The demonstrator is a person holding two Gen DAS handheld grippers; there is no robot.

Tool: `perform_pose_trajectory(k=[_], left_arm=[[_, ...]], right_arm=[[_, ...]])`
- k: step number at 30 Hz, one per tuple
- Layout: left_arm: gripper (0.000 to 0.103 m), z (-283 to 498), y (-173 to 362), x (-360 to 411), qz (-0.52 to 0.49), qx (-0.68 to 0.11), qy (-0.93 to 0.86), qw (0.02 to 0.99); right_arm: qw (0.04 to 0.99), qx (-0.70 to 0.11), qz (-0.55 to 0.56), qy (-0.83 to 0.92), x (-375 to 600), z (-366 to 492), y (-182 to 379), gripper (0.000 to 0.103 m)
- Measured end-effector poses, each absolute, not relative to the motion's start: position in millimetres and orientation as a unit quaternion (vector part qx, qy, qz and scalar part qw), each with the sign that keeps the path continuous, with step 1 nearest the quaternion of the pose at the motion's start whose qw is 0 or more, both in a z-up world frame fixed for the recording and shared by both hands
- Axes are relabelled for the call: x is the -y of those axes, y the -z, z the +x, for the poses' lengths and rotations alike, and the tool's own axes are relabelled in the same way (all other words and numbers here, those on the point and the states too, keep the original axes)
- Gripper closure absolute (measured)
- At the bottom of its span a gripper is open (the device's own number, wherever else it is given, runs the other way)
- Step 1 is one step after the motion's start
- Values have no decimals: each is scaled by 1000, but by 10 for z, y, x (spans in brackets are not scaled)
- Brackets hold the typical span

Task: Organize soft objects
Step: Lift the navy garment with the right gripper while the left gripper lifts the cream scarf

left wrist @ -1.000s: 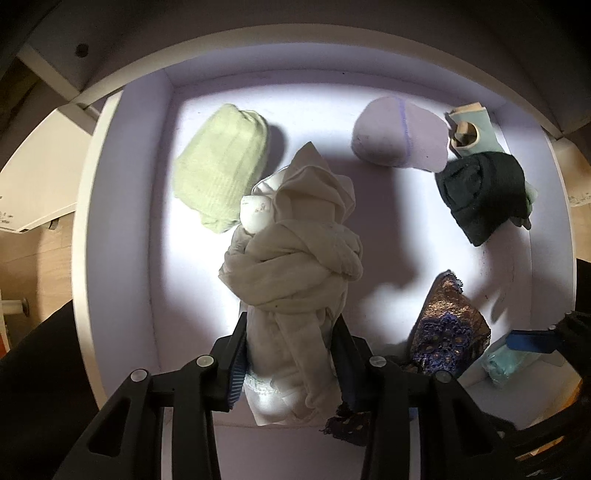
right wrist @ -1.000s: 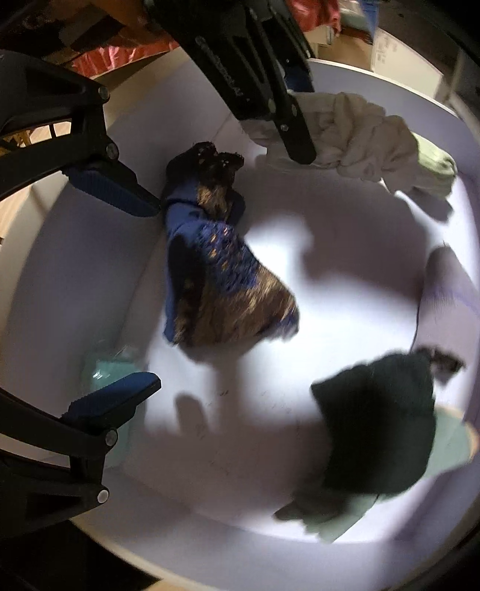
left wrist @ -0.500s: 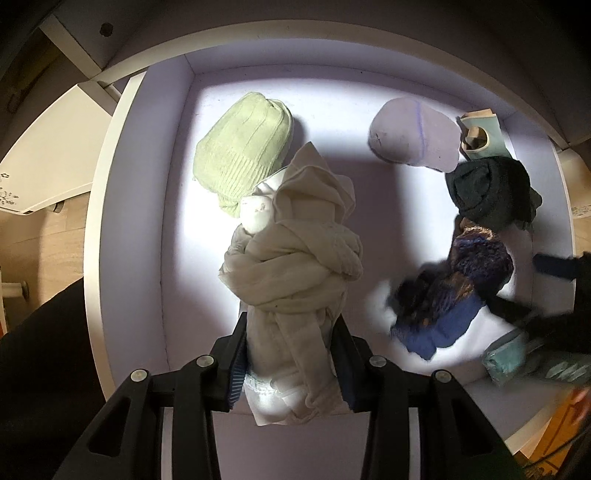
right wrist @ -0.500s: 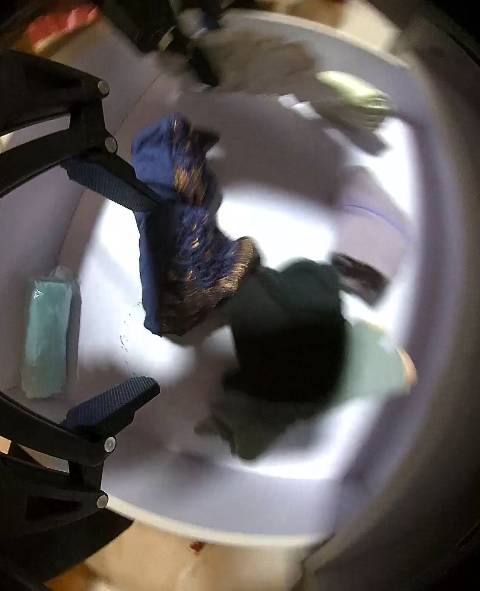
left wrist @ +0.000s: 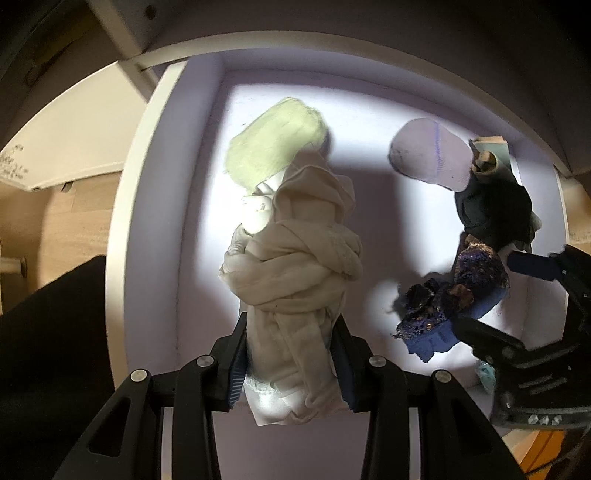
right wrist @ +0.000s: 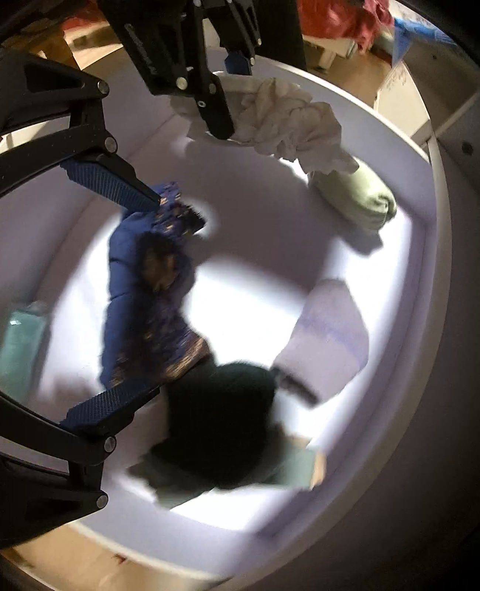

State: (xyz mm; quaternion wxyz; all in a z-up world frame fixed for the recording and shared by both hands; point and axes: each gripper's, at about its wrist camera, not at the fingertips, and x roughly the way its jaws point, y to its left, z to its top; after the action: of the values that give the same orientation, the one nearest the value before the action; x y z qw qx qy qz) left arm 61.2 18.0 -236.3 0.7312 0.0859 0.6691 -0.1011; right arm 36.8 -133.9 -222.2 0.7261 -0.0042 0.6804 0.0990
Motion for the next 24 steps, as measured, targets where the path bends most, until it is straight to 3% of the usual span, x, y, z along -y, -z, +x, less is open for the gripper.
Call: perform_pose_trajectory(k=[9, 14, 18, 22, 24], left_arm=[[63, 641, 2379, -262, 59, -675, 90, 730], [63, 621, 2361, -229, 66, -671, 94, 733], [63, 597, 2302, -270, 63, -668, 91, 736], [63, 589, 2243, -315, 53, -668, 86, 737], [63, 577, 2224, -318, 50, -668, 87, 738]], right_arm=[[602, -775, 172, -82, 1632, 159, 2611, 11], [688, -719, 10, -99, 1355, 243, 2263, 11], [691, -712, -54, -115, 1004, 345, 2346, 14], [676, -722, -83, -118, 757, 377, 2556, 35], [669, -731, -74, -111, 724, 402, 2628, 38]])
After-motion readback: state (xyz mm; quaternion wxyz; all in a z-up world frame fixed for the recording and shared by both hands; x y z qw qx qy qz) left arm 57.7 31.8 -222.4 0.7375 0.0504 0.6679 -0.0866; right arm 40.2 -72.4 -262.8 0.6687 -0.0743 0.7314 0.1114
